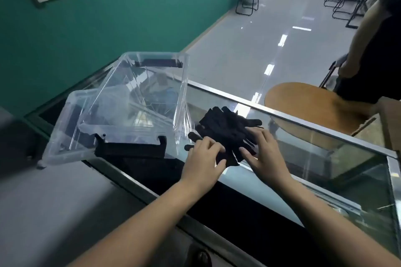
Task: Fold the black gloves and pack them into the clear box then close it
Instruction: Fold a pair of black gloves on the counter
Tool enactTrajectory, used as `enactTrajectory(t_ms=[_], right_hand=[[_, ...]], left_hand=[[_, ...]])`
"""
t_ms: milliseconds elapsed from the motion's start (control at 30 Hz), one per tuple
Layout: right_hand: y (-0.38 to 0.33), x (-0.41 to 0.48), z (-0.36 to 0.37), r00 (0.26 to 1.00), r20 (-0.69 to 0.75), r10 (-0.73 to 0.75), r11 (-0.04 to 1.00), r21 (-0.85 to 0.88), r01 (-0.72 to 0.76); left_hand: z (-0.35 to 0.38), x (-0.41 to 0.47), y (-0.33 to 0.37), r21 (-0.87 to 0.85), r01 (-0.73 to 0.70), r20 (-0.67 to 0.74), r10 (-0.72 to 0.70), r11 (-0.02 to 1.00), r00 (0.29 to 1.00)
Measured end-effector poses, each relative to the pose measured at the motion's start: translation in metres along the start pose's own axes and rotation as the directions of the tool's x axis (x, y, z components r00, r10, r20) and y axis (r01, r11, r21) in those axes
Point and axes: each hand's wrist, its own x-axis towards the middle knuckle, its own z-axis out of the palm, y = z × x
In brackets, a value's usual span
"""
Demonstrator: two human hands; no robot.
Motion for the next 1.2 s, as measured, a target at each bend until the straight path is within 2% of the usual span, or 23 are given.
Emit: enactTrajectory(t_ms=[133,267,367,467,567,667,800,933,1067,1200], right_hand=[[0.01,-0.019,0.009,0.999,-0.028,-0.024,0.999,-0.041,0.023],[0.021,-0.028,0.011,0.98,-0.046,-0.194,0.969,-0.166,0.184],[0.023,-0.031,0.014,0.966,-0.023,-0.257,0.946,-0.213,0.246],[0.029,-0.034,0.013,0.959,-0.018,-0.282,0.942,-0.194,0.273],[0.029,-0.039,0.008,0.955,-0.072,-0.288,0.954,-0.106,0.28],[0.024,-0.04,0.004,0.966,-0.109,-0.236,0.971,0.009,0.239],[0.021,-0.041,0.006,0.97,-0.163,-0.179,0.98,0.057,0.191],[0.01,-0.045,0.001,0.968,-0.237,-0.081,0.974,0.186,0.128],[0.01,-0.044,0.003,0.987,-0.159,0.006,0.954,0.296,0.041],[0.007,-0.043,0.001,0.998,0.012,0.054,0.915,0.4,-0.054]], left_hand=[[0.014,-0.01,-0.007,0.041,-0.023,-0.022,0.024,0.999,0.999],[0.029,-0.02,-0.014,0.055,-0.041,-0.077,0.045,0.998,0.996],[0.035,-0.024,-0.016,0.022,-0.048,-0.144,0.051,0.999,0.988],[0.04,-0.028,-0.02,0.021,-0.06,-0.244,0.063,0.998,0.968],[0.044,-0.038,-0.026,0.06,-0.071,-0.3,0.086,0.996,0.95],[0.044,-0.044,-0.032,0.047,-0.055,-0.281,0.066,0.997,0.957],[0.04,-0.06,-0.033,-0.006,-0.091,-0.253,0.087,0.996,0.964],[0.034,-0.074,-0.032,-0.072,-0.1,-0.207,0.084,0.992,0.975],[0.038,-0.066,-0.033,0.057,-0.127,-0.266,0.138,0.99,0.954],[0.04,-0.066,-0.031,0.06,-0.146,-0.247,0.156,0.988,0.956]])
